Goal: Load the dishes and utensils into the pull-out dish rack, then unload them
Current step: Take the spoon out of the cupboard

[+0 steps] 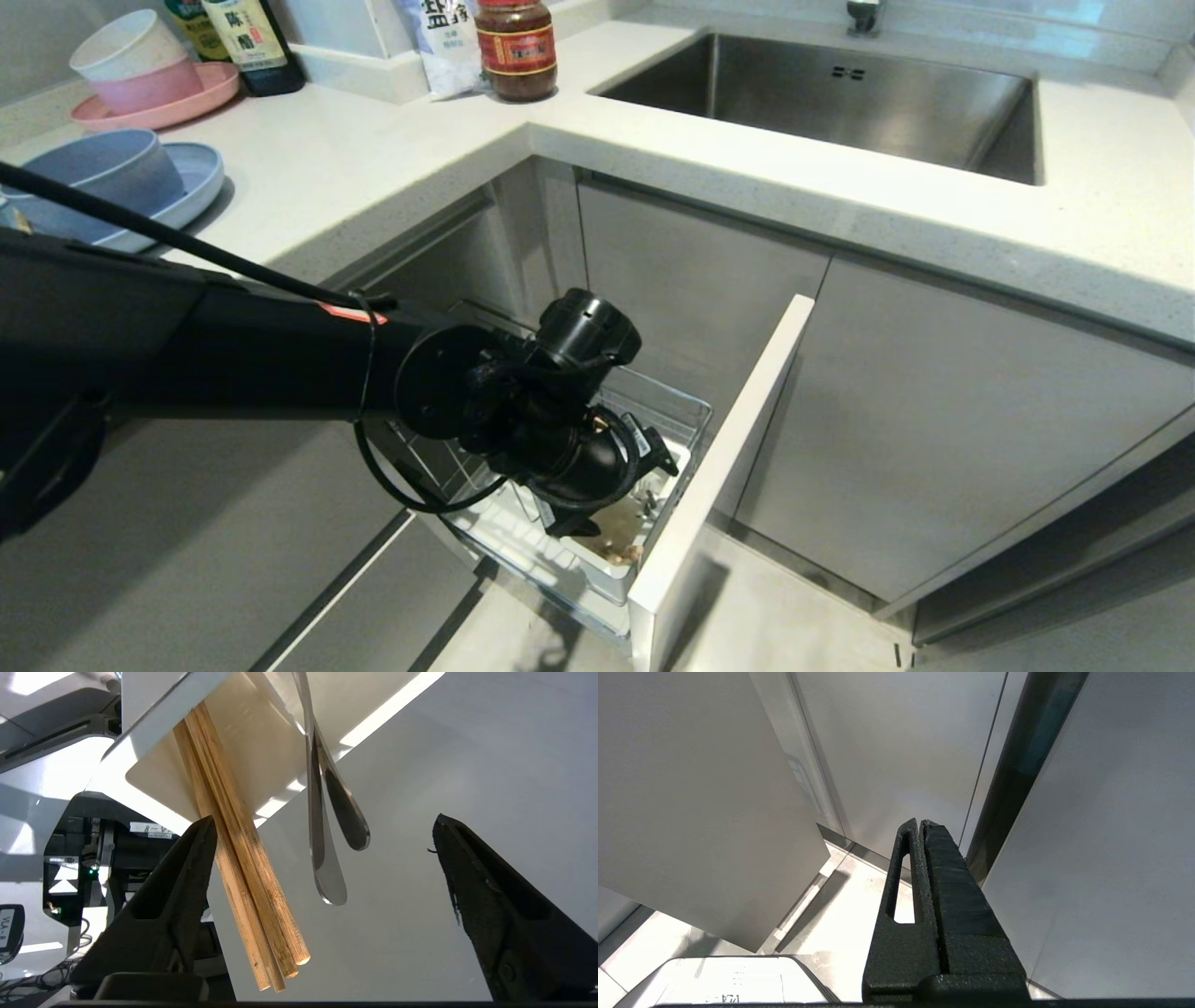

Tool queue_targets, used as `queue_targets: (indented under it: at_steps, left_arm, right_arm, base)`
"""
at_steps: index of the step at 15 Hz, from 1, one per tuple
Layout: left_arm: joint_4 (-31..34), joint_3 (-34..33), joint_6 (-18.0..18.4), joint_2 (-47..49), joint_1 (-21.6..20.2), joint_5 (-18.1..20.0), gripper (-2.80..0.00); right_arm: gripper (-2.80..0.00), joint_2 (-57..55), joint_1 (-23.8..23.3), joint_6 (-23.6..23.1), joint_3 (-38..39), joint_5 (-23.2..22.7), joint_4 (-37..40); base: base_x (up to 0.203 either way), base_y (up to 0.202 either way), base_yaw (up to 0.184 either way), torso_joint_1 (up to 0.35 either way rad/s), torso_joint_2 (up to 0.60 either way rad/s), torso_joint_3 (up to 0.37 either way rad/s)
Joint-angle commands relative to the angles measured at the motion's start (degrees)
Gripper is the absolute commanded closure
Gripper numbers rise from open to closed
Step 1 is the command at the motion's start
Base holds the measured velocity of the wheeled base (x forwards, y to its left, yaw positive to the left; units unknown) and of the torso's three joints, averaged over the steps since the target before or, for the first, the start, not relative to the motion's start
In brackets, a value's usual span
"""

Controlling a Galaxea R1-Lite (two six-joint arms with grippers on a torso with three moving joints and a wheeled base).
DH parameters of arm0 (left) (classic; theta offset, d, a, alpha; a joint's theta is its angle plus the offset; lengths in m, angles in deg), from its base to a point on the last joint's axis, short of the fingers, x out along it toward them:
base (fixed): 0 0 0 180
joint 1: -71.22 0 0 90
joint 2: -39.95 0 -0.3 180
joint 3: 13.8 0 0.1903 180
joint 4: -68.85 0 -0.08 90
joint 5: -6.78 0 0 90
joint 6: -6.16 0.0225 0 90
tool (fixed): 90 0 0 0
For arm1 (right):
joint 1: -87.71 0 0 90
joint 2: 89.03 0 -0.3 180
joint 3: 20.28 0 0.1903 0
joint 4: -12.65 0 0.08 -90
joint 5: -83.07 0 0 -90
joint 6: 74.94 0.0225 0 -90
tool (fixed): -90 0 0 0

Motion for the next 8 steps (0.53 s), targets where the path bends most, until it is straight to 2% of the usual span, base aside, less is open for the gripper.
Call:
queue_targets:
  at_steps: [1, 3, 8]
  left_arm:
    - [0.2, -0.1, -0.4, 0.3, 0.3, 0.2, -2.80]
    - [0.2, -0.2, -0.5, 0.3, 0.4, 1.6, -2.80]
    - [0.2, -0.3, -0.5, 0.5, 0.4, 1.6, -2.80]
  right_arm:
    - [0.00, 0.2, 0.0, 0.0, 0.1, 0.0, 0.0]
    - [0.00, 0.2, 0.0, 0.0, 0.1, 0.0, 0.0]
    - [0.00, 0.2, 0.0, 0.0, 0.1, 0.0, 0.0]
  base:
    - [0.000, 0.000, 0.000, 0.000, 0.00, 0.000]
    - [0.000, 0.000, 0.000, 0.000, 0.00, 0.000]
    - [0.000, 0.000, 0.000, 0.000, 0.00, 0.000]
